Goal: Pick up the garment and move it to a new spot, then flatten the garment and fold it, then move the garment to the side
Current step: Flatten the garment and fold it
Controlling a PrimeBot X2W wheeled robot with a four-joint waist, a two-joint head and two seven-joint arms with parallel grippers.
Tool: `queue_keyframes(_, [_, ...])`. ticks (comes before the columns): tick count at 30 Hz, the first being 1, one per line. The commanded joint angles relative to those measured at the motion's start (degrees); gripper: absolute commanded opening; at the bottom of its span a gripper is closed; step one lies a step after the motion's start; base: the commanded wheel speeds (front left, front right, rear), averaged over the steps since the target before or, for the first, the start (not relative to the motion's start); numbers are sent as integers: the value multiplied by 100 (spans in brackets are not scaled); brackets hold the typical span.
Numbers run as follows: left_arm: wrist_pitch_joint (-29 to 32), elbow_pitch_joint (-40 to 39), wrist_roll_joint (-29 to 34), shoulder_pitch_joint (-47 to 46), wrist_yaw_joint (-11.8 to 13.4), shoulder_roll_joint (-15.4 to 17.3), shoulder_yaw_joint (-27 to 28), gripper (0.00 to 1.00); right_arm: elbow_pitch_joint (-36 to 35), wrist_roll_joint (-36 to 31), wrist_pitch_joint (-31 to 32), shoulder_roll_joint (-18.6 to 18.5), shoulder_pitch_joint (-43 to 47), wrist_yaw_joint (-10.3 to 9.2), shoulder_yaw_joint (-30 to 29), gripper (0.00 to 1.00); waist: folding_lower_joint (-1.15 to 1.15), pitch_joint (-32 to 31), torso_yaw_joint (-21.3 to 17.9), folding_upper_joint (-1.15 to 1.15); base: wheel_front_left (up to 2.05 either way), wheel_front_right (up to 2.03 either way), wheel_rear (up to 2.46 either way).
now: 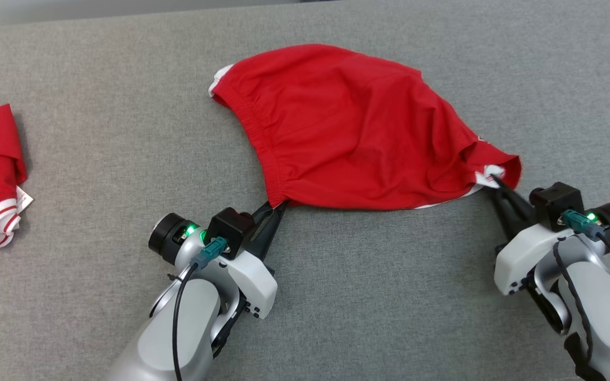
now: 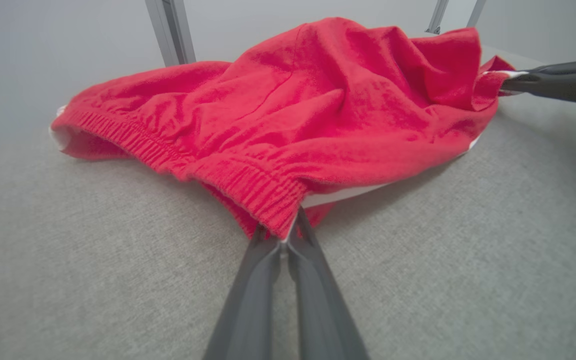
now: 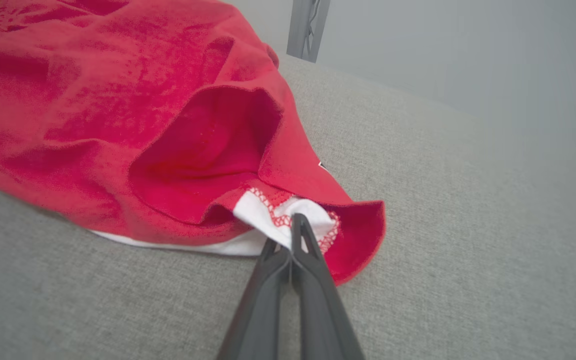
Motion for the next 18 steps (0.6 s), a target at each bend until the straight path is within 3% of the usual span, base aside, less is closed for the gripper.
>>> queue_keyframes(1, [-9, 1, 45, 49, -2, 55, 27, 0, -169, 357, 164, -145, 76, 0, 208, 0, 0, -71, -16, 0, 0, 0, 0])
queue_keyframes(5, [-9, -29, 49, 162, -2, 96, 53, 0, -988, 1832, 846, -692, 162, 0, 837, 0, 0, -244, -26, 0, 0, 0, 0])
queue_keyframes(9, [-10, -129, 4, 254, -2, 144, 95, 0, -1673, 2972, 1362, -1254, 234, 0, 1017, 0, 0, -438, 1, 0, 0, 0, 0])
queue_keyframes(18, [-10, -690, -426, 302, -3, 375, 264, 0, -2588, 5522, 2182, -1655, 375, 0, 330, 0, 0, -868, 161, 0, 0, 0, 0])
